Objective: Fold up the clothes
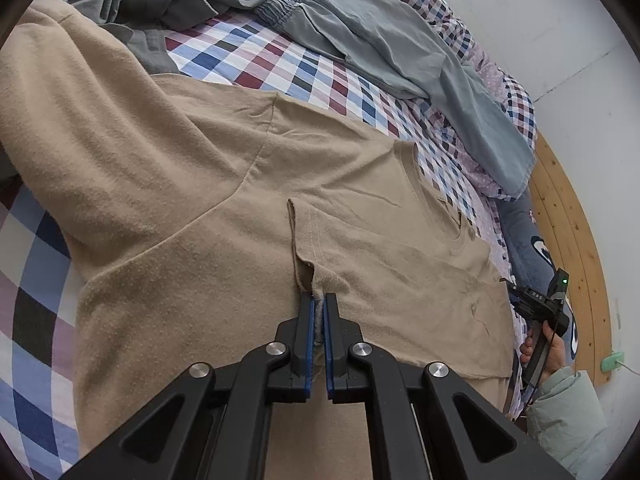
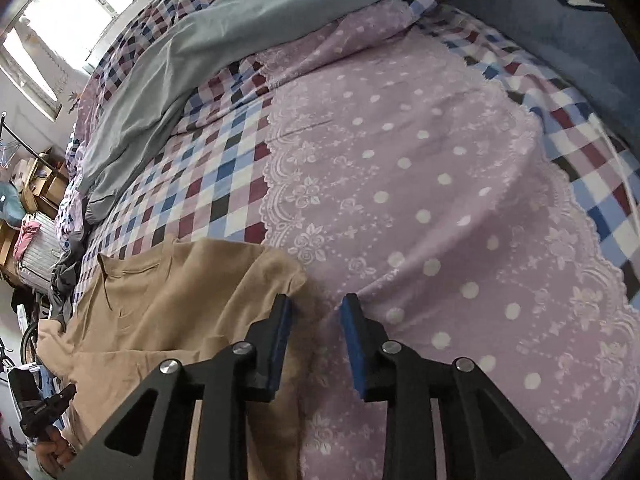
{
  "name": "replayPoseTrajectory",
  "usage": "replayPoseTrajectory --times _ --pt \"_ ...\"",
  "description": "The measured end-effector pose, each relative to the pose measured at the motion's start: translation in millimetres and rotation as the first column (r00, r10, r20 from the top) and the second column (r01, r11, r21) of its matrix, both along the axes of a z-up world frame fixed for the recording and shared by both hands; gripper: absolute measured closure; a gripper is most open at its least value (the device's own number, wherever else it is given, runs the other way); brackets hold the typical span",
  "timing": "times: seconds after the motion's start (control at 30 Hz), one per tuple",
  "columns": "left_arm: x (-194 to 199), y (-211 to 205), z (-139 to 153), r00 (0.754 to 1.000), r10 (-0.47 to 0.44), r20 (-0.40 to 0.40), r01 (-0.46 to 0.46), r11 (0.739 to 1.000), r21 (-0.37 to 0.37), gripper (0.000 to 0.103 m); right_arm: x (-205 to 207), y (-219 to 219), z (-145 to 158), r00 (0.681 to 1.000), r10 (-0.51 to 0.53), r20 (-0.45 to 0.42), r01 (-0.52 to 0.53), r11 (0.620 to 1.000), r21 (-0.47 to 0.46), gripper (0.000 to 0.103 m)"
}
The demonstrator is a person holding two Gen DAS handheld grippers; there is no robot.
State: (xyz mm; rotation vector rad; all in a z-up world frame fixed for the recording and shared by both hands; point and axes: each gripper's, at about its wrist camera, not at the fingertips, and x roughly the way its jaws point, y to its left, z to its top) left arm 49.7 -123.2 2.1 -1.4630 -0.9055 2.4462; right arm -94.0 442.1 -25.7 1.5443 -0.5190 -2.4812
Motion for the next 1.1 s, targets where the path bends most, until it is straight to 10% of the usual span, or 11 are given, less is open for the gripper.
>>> replayPoseTrajectory --times 0.1,0.17,0.33,0.57,0.7,0.83,1.1 --pt "0 0 1 1.0 0.003 -0.001 -0.003 1.0 -0.001 0.1 -1 -2 -3 1.0 0.006 -0.011 -0.006 1.0 -0.004 0.075" --pt "-1 0 1 1.0 0.002 0.0 -0.002 1.0 -0.004 0.1 1 -2 2 0.999 0.015 -0.041 -0.015 1.0 -0.001 0.103" --pt "-1 0 1 1.0 0.0 0.0 0.0 1.0 -0.004 0.1 4 -5 20 0.997 0.028 -0.073 -0.017 0.988 0.154 0.103" --pt "-3 0 0 1.0 -0.001 0.002 0.001 1.0 -0.009 0.1 -4 -33 47 0.985 0.027 -0.17 0.069 0.844 0.532 0.103" --pt "-3 0 0 1.0 -0.001 0.005 0.001 1.0 -0.006 0.1 -12 -8 48 0.99 -0.06 -0.126 0.101 0.93 0.354 0.099" --pt "-3 -1 0 1.0 -0.001 0.006 0.001 1.0 0.0 0.1 2 8 33 0.996 -0.076 -0.053 0.083 0.983 0.161 0.062" --pt "0 -3 7 1.0 0.007 -0.021 -0.007 1.0 0.018 0.1 19 2 5 0.999 -0.029 0.013 0.029 0.998 0.051 0.061"
